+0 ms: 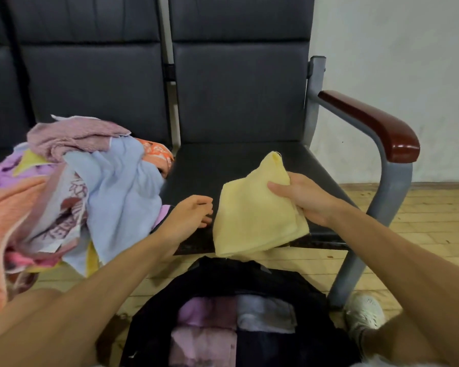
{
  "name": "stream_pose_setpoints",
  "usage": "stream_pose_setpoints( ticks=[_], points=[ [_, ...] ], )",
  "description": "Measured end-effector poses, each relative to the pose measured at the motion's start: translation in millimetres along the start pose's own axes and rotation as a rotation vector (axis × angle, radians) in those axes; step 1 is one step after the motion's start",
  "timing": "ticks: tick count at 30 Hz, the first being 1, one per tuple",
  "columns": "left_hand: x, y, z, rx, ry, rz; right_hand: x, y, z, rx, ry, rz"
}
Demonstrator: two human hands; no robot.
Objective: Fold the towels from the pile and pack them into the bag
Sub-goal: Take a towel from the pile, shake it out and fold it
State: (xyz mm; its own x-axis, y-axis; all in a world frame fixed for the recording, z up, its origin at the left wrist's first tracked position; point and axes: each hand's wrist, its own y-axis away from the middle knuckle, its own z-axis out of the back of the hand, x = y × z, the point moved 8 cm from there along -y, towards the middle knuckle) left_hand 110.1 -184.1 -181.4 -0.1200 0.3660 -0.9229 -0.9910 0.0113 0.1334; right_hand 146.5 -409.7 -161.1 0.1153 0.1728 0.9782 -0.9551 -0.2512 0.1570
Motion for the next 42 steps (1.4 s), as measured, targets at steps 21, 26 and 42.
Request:
stream_pose_setpoints(
  ticks=[21, 26, 42],
  points=[
    [-13.7, 22.6, -8.8, 0.07, 0.501, -0.116, 7.6, 29.9, 13.2, -0.148, -0.094, 0.099],
    [-14.7, 21.0, 0.6, -0.076, 0.172, -0.213, 9.7, 36.4, 16.3, -0.085, 0.211, 0.162],
    [-38.7, 25.3, -5.8, -0.124, -0.725, -0.426, 11.2, 19.7, 12.6, -0.119, 1.037, 0.327]
  ],
)
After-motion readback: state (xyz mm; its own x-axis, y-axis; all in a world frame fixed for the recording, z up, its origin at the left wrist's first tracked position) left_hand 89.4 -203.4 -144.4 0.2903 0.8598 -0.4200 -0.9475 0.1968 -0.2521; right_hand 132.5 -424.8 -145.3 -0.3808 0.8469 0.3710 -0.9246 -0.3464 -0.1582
